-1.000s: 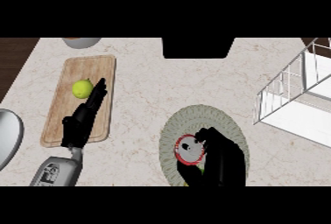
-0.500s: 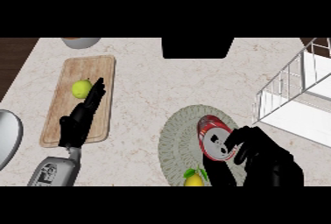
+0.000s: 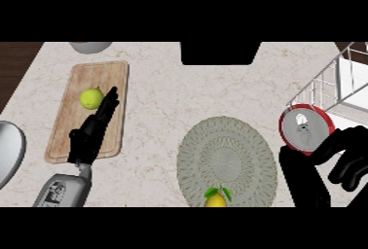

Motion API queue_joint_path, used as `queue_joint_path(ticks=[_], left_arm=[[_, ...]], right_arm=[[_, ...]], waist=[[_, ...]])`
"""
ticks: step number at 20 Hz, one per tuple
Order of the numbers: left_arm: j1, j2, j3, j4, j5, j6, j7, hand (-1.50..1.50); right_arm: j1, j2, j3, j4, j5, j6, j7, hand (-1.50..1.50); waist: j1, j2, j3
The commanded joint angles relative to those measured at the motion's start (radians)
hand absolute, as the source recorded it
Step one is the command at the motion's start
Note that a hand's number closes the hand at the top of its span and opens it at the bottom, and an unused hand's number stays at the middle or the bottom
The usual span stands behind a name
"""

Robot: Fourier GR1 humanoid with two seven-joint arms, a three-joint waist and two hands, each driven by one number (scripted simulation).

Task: Pick the can from the placemat and place it in the tiered shelf

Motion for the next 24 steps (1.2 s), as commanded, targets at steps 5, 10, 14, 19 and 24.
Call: queue_joint_path(ticks=[5,10,14,19,24], left_arm=[[0.004,-0.018,-0.005,-0.011,-0.003,-0.006,-0.002,0.00],[-0.029,-0.016,0.009,-0.017,-0.020,0.010,0.041,0.00],[-0.029,-0.034,-0.010,-0.041,-0.035,0.012,0.052,0.00],[-0.025,-0.043,0.012,0.015,-0.033,0.002,0.026,0.00],[-0.015,-0.058,0.012,0.011,-0.050,-0.003,-0.010,0.00]], right_arm=[[-0.234,0.006,-0.271,-0.022,-0.047,0.271,0.066,1.50],[-0.337,-0.007,-0.393,-0.009,-0.020,0.364,-0.002,1.50],[-0.409,-0.083,-0.580,0.073,-0.095,0.340,-0.111,1.50],[-0.435,-0.155,-0.622,0.109,-0.106,0.395,-0.181,1.50],[-0.365,-0.236,-0.716,0.163,-0.187,0.313,-0.295,1.50]], waist=[[0.007,0.001,0.001],[0.003,-0.001,0.001],[0.007,0.002,0.002],[0.004,0.003,0.002],[0.006,0.004,0.002]])
